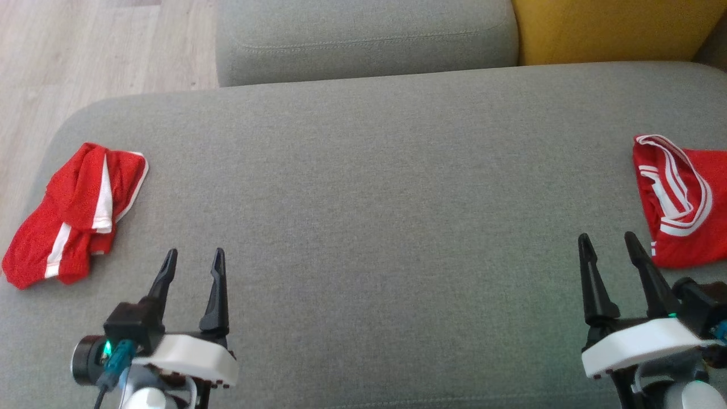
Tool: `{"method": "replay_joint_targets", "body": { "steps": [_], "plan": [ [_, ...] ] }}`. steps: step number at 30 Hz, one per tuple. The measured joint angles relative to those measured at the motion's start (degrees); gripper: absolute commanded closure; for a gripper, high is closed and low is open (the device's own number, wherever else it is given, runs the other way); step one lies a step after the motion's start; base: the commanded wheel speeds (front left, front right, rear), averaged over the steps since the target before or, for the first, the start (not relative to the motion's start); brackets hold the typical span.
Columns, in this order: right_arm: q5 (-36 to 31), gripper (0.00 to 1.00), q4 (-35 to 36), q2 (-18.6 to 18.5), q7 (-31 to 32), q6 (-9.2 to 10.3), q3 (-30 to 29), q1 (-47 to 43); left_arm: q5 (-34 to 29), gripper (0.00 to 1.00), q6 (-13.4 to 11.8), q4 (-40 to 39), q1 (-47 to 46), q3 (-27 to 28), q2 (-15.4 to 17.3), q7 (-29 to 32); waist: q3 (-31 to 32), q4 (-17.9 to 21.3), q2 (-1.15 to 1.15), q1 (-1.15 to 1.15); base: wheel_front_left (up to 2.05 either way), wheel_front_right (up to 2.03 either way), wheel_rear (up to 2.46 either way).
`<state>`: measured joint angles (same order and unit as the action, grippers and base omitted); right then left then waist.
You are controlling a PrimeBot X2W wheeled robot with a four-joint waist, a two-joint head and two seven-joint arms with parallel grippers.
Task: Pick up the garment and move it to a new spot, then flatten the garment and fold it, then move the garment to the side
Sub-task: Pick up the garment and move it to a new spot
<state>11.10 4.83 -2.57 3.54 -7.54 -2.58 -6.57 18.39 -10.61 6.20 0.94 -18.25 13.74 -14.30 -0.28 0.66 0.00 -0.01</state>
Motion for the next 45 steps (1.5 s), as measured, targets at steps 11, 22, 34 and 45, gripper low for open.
{"method": "replay_joint_targets", "body": {
  "steps": [11, 22, 34, 45],
  "plan": [
    [-0.51, 0.00, 0.00, 0.00, 0.10, 0.00, -0.01, 0.01, 0.00, 0.00, -0.05, 0.59, -0.03, -0.79, 0.00, 0.00, -0.15, -0.27, 0.00, 0.00, 0.00, 0.00, 0.00],
    [-0.69, 0.00, 0.79, 0.01, 0.53, 0.00, -1.18, 0.02, -0.16, 0.00, -0.08, 0.65, -2.04, -1.27, -0.13, 0.00, -1.38, -4.36, 0.00, 0.00, 0.00, 0.00, 0.00],
    [-1.83, 0.00, 3.53, 0.02, 2.12, 0.00, -0.91, 0.19, -0.21, 0.00, 0.64, 0.49, -3.73, 0.76, -0.73, 0.00, -2.75, -15.06, 0.00, 0.01, 0.00, 0.00, 0.00],
    [-2.63, 0.00, 4.14, 0.03, 3.02, 0.00, -0.98, 0.43, -2.27, 0.00, 3.58, -0.16, -5.24, 2.23, -3.54, 0.00, -3.40, -23.80, 0.00, 0.01, 0.00, 0.00, 0.00]
  ]
}}
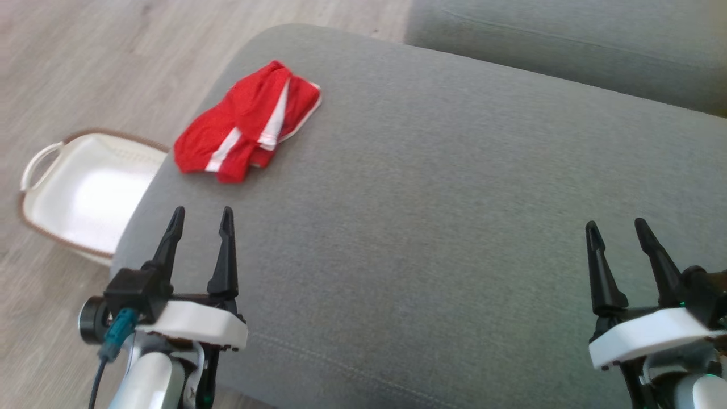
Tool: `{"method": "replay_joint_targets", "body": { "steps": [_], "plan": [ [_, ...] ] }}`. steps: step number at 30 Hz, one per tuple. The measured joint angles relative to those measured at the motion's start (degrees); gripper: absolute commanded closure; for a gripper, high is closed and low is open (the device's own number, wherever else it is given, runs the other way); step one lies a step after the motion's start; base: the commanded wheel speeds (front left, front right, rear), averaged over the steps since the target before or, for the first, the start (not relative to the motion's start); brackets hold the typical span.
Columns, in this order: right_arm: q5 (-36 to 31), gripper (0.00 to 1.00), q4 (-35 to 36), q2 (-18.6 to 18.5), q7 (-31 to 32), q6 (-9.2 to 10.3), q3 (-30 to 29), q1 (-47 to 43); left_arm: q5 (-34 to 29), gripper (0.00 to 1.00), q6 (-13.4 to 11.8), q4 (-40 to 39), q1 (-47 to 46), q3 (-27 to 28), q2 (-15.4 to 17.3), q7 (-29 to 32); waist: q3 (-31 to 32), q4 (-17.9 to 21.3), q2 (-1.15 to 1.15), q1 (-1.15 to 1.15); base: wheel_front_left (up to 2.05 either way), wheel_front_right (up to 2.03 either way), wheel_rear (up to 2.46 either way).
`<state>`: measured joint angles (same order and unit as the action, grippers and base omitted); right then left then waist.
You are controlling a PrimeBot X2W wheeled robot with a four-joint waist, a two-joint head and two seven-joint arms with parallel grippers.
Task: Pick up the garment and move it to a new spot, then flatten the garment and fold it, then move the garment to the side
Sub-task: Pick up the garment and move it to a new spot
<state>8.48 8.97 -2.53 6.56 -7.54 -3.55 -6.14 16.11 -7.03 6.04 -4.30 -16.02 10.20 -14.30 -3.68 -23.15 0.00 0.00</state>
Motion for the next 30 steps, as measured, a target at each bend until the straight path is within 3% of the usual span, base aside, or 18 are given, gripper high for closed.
{"method": "replay_joint_targets", "body": {
  "steps": [7, 19, 25, 30],
  "plan": [
    [-0.56, 0.00, 0.31, 0.00, 0.52, 0.00, -0.07, 0.97, -1.52, 0.00, 1.12, 0.03, -0.22, 0.82, -1.74, 0.00, -0.97, -2.02, 0.00, 0.00, 0.00, 0.00, 0.00],
    [-2.57, 0.00, 3.01, -0.01, 2.66, 0.00, 0.11, 4.73, -2.92, 0.00, 3.56, 2.16, -6.06, 4.43, -5.22, -0.01, -6.06, -2.27, 0.00, 0.00, 0.00, 0.00, 0.00],
    [-5.71, 0.00, 5.57, -0.04, 5.08, 0.00, 0.62, 9.48, -2.82, 0.00, 5.80, 8.65, -16.08, 6.62, -7.24, -0.26, -12.30, -1.00, 0.00, 0.01, 0.00, 0.00, 0.00],
    [-7.44, 0.00, 7.24, -0.24, 6.65, 0.00, 1.23, 13.05, -0.87, 0.00, 8.68, 21.06, -26.33, 9.61, -8.15, -0.41, -18.20, 0.43, 0.00, 0.01, 0.00, 0.00, 0.00]
  ]
}}
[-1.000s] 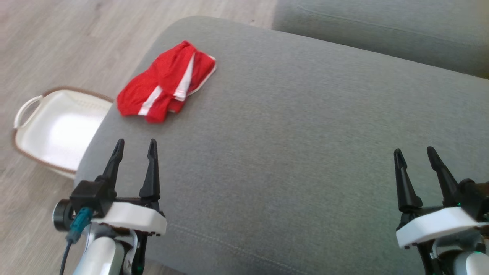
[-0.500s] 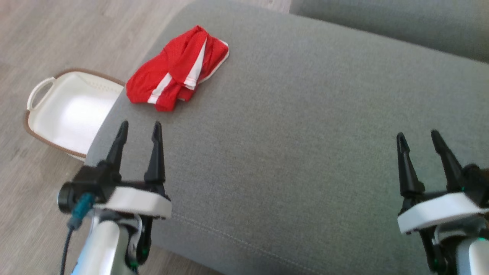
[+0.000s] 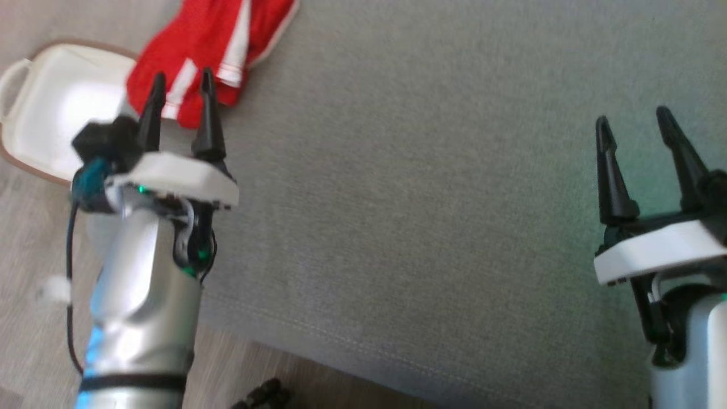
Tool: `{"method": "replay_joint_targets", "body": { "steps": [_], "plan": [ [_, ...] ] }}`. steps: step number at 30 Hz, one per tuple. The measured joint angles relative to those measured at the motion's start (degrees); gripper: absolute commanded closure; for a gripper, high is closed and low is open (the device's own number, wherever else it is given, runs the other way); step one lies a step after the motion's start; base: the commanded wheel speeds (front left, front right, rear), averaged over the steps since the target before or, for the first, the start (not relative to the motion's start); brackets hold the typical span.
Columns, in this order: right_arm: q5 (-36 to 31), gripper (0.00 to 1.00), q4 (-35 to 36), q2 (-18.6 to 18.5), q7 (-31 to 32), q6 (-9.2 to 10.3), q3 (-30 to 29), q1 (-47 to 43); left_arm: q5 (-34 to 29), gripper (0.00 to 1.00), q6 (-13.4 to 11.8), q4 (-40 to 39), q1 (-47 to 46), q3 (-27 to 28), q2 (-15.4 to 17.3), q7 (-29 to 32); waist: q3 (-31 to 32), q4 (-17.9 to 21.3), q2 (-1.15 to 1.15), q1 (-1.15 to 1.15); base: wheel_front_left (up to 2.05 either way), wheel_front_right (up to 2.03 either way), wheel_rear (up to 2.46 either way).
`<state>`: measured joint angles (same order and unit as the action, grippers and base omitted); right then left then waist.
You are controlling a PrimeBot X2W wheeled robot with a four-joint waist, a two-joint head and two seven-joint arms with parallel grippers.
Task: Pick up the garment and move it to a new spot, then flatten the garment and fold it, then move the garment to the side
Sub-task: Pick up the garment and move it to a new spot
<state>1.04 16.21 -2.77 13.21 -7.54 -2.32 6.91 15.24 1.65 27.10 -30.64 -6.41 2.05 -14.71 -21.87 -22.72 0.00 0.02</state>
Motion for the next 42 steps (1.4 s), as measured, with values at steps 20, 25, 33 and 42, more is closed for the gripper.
{"method": "replay_joint_targets", "body": {
  "steps": [20, 25, 33, 42],
  "plan": [
    [-0.01, 0.00, 0.52, -1.46, 0.94, 0.00, 0.49, 2.01, 1.58, 0.02, 3.47, 43.20, -21.74, 3.39, 1.53, 3.57, -6.04, 4.23, 0.00, -0.02, 0.00, 0.00, 0.00],
    [0.43, 0.00, -0.30, -1.46, 0.87, 0.00, 0.48, 1.98, 1.56, 1.00, 3.38, 44.00, -22.25, 3.22, 2.35, 1.47, -4.83, 4.55, 0.00, -0.01, 0.00, 0.00, 0.00],
    [1.64, 0.00, -2.23, -1.22, -1.67, 0.00, 0.51, 1.68, 0.13, 1.00, -0.03, 25.46, -15.50, 4.85, 4.26, 0.41, 0.43, 5.35, 0.00, -0.02, 0.00, 0.00, 0.00],
    [3.10, 0.00, -4.59, -0.25, -4.23, 0.00, 0.59, -2.63, -2.58, 1.00, -1.91, -1.36, 3.54, 8.43, 4.58, 0.41, 8.65, 7.23, 0.00, -0.02, 0.00, 0.00, 0.00]
  ]
}}
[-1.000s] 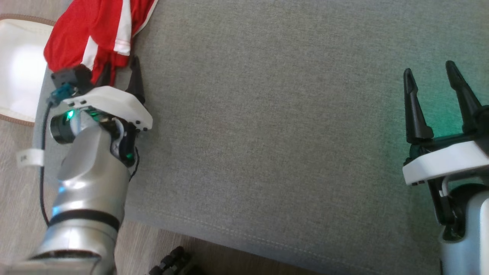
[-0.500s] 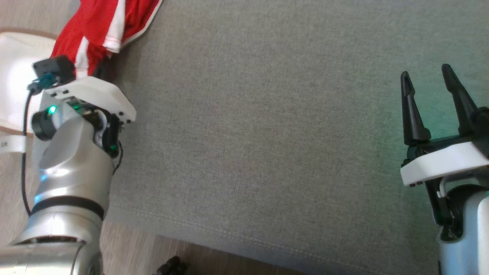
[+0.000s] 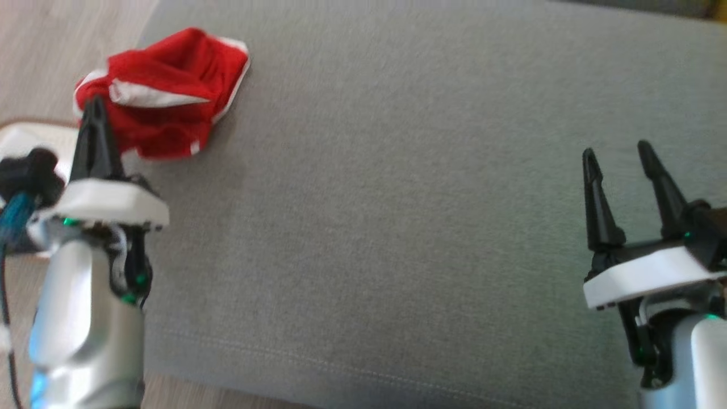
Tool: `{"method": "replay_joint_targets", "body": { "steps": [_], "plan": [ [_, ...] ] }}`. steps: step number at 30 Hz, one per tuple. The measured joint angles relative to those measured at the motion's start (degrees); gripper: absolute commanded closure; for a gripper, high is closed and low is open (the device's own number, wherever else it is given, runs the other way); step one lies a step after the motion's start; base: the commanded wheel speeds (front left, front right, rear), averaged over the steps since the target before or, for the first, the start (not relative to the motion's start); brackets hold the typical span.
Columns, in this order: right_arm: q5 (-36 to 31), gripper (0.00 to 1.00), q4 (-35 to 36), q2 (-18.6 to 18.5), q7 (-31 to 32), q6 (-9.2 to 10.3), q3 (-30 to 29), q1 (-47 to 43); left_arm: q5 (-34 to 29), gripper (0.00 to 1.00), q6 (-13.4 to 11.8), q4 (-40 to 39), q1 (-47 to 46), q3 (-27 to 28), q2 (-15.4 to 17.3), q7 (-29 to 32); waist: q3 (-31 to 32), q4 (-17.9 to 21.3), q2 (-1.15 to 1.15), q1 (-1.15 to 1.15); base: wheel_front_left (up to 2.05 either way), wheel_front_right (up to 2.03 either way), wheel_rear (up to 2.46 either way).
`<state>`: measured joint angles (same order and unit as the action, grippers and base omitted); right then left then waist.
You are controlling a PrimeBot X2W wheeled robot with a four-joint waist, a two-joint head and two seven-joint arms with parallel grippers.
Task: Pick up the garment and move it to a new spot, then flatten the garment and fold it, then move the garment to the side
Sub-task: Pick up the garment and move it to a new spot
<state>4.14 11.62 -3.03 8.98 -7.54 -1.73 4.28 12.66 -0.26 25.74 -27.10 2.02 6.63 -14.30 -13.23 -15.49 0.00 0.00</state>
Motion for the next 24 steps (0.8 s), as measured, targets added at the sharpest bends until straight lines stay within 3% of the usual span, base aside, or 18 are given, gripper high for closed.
{"method": "replay_joint_targets", "body": {
  "steps": [6, 13, 24],
  "plan": [
    [2.86, 0.00, -0.70, 0.29, -1.49, 0.00, 0.76, -2.20, -1.59, 1.00, -1.08, -12.89, 9.64, -0.16, -0.11, 0.02, 3.45, 3.42, 0.00, 0.00, 0.00, 0.00, 0.00],
    [4.68, 0.00, -0.69, 0.33, -2.77, 0.00, 1.32, -2.97, -2.43, 1.00, -1.35, -24.14, 15.29, -4.37, -1.31, 3.21, 3.76, 8.62, 0.00, 0.00, 0.00, 0.00, 0.00],
    [7.86, 0.00, -2.03, 0.40, -5.15, 0.00, 2.58, -2.76, -2.32, 1.00, 2.80, -25.09, 13.01, -19.76, -3.32, 6.15, 1.78, 19.53, 0.00, 0.00, 0.00, 0.00, 0.00]
  ]
}}
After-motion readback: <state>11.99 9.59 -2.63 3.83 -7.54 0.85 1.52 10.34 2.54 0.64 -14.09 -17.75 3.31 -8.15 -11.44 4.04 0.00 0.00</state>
